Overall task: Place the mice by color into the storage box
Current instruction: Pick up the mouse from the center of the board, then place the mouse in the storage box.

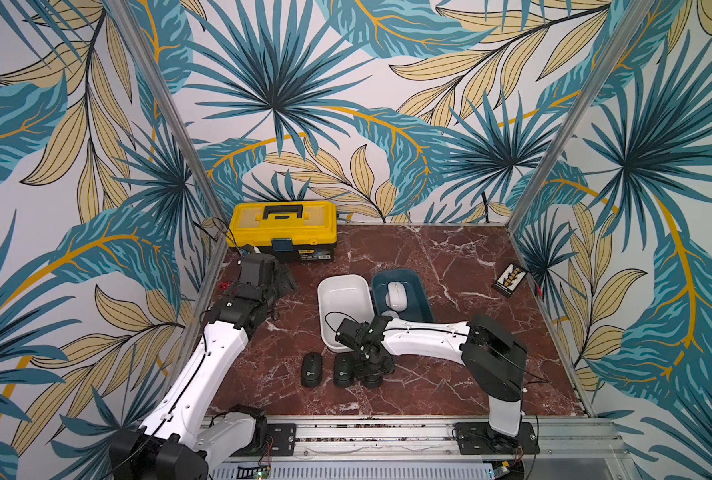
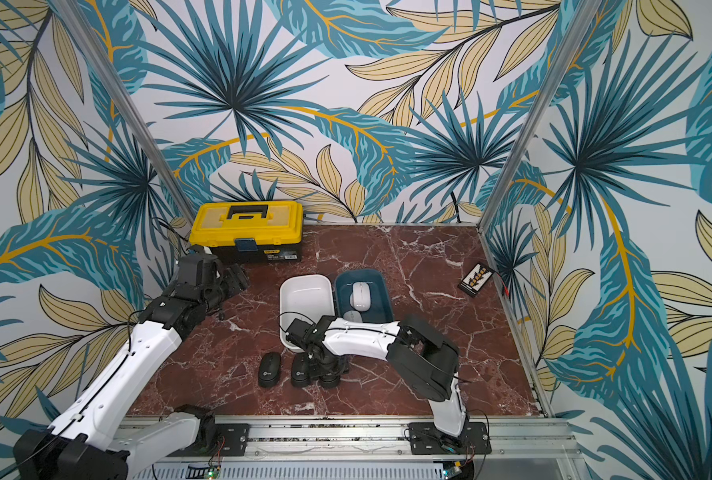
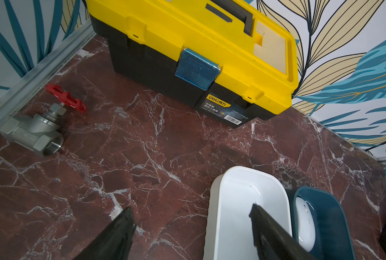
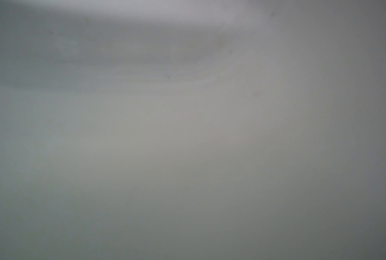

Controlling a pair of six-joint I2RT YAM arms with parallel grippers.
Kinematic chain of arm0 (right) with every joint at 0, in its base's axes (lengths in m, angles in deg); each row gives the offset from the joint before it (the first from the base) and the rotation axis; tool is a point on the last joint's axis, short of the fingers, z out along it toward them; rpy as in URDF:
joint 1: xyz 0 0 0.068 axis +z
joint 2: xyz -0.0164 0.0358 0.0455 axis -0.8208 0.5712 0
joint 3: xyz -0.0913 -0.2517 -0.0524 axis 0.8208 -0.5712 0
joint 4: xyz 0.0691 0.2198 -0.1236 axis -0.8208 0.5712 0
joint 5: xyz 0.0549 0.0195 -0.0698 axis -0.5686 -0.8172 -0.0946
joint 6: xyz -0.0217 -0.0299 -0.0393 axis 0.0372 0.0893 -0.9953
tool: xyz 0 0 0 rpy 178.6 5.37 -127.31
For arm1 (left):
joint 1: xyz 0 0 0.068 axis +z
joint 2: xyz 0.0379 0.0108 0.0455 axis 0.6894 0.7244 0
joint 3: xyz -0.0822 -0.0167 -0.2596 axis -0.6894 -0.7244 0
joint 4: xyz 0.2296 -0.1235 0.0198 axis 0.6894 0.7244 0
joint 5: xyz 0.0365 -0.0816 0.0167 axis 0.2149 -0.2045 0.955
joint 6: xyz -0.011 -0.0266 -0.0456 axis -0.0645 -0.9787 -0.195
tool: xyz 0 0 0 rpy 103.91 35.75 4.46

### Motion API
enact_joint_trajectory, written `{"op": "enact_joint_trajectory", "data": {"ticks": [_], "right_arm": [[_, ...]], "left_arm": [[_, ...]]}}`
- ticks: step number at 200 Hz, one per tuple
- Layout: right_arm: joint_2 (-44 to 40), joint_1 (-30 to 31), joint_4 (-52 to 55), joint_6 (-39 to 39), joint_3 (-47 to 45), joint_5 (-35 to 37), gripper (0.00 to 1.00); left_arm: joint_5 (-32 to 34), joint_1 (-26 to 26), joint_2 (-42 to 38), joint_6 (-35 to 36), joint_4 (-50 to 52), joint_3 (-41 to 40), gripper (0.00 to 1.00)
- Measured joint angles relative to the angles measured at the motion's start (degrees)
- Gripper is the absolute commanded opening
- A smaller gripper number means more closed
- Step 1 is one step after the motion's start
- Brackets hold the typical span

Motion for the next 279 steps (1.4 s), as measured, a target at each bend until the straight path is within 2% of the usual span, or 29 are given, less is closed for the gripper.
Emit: {"op": "enact_joint_trajectory", "data": {"ticks": [17, 48, 104, 152, 224, 279], "right_arm": [[0.0, 0.0, 0.0, 0.0, 0.0, 0.0, 0.33], [-1.0, 0.0, 0.1, -0.1, -0.6, 0.0, 0.32], [-8.0, 0.0, 2.7, -1.0, -0.9, 0.5, 0.32], [-9.3, 0.0, 5.2, -2.0, 0.0, 0.6, 0.33], [-10.8, -1.0, 13.0, -9.8, 18.8, 6.7, 0.34], [1.2, -6.3, 13.0, -17.3, 30.0, 8.9, 0.35]], "left_arm": [[0.0, 0.0, 0.0, 0.0, 0.0, 0.0, 0.83], [0.0, 0.0, 0.0, 0.0, 0.0, 0.0, 0.83], [-0.1, 0.0, 0.0, -0.6, -0.3, -0.9, 0.83], [-0.2, 0.0, 0.0, -1.0, -0.4, -0.9, 0.83], [-0.4, 0.0, 0.0, -1.3, -0.9, -0.9, 0.83], [-0.3, 0.0, 0.0, -1.4, -0.9, -0.9, 0.83]]}}
